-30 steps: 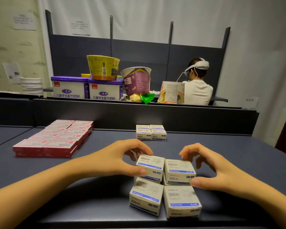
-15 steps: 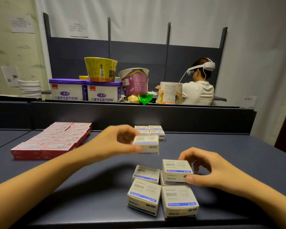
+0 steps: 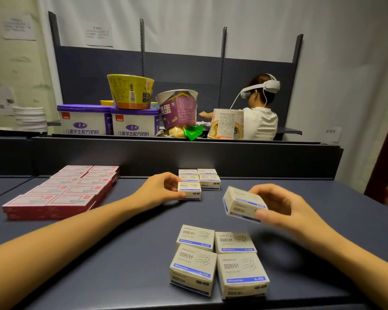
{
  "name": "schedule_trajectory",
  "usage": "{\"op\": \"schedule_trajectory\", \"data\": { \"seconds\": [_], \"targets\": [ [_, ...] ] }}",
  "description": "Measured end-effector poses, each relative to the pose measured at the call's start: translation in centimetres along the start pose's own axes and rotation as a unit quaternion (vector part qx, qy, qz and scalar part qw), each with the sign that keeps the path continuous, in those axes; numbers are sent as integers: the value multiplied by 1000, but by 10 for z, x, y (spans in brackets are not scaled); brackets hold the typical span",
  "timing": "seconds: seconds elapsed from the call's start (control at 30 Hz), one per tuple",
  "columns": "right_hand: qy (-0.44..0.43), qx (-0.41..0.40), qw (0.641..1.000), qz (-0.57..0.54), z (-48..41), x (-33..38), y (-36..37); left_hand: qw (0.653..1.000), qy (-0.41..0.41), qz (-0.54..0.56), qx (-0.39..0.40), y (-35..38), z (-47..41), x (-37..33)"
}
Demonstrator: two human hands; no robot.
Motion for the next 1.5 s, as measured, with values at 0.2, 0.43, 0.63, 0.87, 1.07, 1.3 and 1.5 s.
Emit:
{"op": "schedule_trajectory", "data": {
  "seconds": [0.2, 0.43, 0.63, 0.87, 1.07, 1.3, 1.5],
  "targets": [
    [20, -68, 997, 9, -26, -28, -19, 1000, -5, -16, -25, -2, 2, -1],
    [29, -57, 994, 89, -73, -58, -21, 999, 0, -32, -30, -2, 0, 2],
    [31, -40, 994, 92, -103, -70, -13, 999, 3, -20, -30, -4, 2, 3],
    [60, 15, 987, 148, -111, -82, 0, 999, 8, -17, -28, -2, 2, 2],
    [57, 1, 979, 194, -114, -83, -4, 999, 2, -28, -30, -2, 0, 1],
    [34, -51, 988, 143, -103, -65, -13, 997, -5, -23, -73, -23, 14, -16],
    [28, 55, 994, 87, -41, -21, 12, 988, 97, 120, 3, -31, 87, -72]
  ]
}}
Point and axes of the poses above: each hand's wrist, its own z-axis away from the middle knuckle, its own y-axis out of the palm, x = y × z, the point moved 10 cm from there along -z, towards the middle knuckle, and after that the axes turned 9 degrees about -z, right-handed, at the moved point
